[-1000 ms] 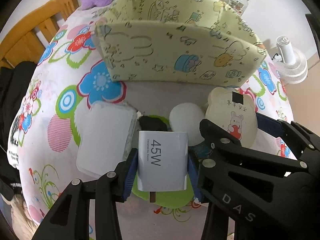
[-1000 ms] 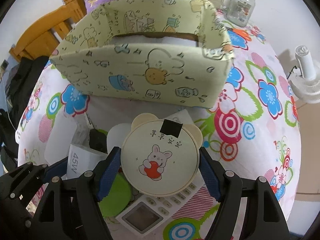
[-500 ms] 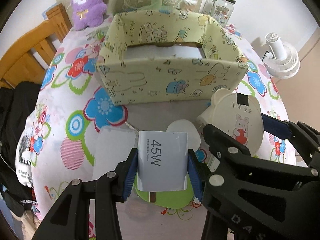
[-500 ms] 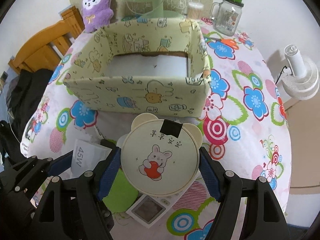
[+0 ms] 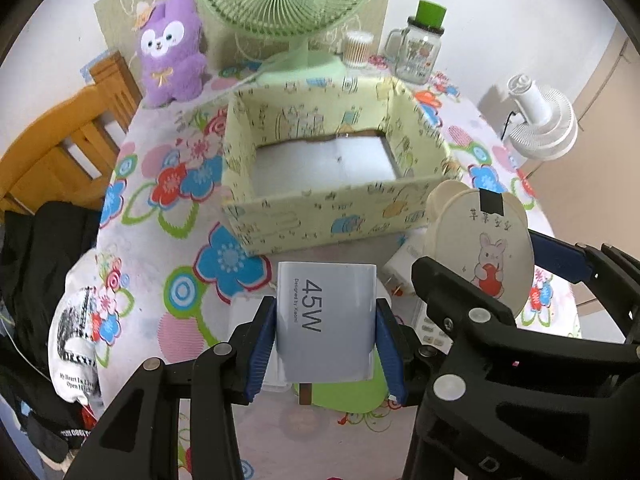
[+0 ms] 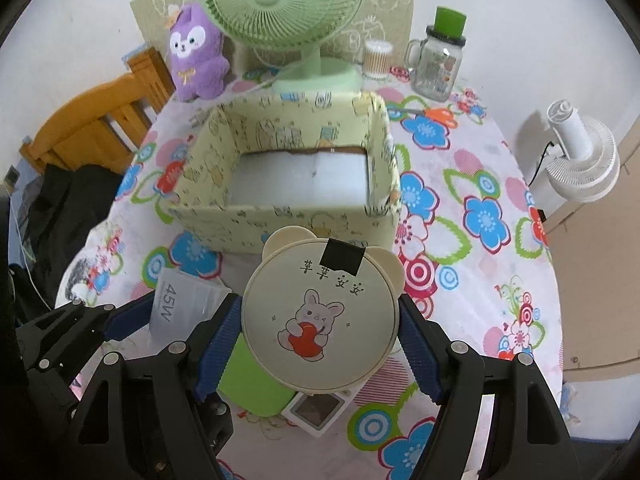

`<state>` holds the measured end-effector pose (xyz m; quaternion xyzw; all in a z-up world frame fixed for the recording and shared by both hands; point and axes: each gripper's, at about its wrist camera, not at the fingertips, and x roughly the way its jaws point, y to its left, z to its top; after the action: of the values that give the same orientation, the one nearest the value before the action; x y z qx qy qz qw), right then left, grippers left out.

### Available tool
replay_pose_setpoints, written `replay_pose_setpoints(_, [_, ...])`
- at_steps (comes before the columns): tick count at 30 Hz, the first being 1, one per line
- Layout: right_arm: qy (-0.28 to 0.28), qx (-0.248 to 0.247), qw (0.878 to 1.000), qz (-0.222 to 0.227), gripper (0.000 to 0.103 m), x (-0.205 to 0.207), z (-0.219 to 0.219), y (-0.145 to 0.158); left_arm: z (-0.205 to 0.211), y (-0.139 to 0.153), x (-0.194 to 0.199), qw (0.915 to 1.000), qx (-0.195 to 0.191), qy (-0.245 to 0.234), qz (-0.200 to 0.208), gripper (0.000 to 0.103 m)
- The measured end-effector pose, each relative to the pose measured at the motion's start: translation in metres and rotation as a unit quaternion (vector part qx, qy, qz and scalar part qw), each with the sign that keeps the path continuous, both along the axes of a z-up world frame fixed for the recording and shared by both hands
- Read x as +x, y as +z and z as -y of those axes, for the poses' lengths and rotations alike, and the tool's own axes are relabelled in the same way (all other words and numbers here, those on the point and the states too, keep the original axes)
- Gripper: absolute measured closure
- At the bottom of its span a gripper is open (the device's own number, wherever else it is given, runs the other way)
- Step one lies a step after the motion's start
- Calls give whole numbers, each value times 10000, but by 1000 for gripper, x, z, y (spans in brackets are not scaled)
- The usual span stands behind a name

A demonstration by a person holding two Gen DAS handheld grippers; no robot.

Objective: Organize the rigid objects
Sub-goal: 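Lift the charger with the left tool while the right tool carries the compact over the box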

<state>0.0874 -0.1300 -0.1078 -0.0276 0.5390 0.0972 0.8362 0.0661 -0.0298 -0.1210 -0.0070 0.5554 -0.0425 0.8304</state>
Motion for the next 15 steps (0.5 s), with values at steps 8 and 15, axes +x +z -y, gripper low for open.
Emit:
replay_pose_setpoints(8, [-163, 51, 9995, 261, 25, -5, -4, 31, -5, 23, 2, 9995, -2, -168, 265, 54])
replay_pose_setpoints(15, [-237, 110, 9992, 297, 25, -3, -3, 40, -11, 30, 8, 9993, 11, -171, 322, 54])
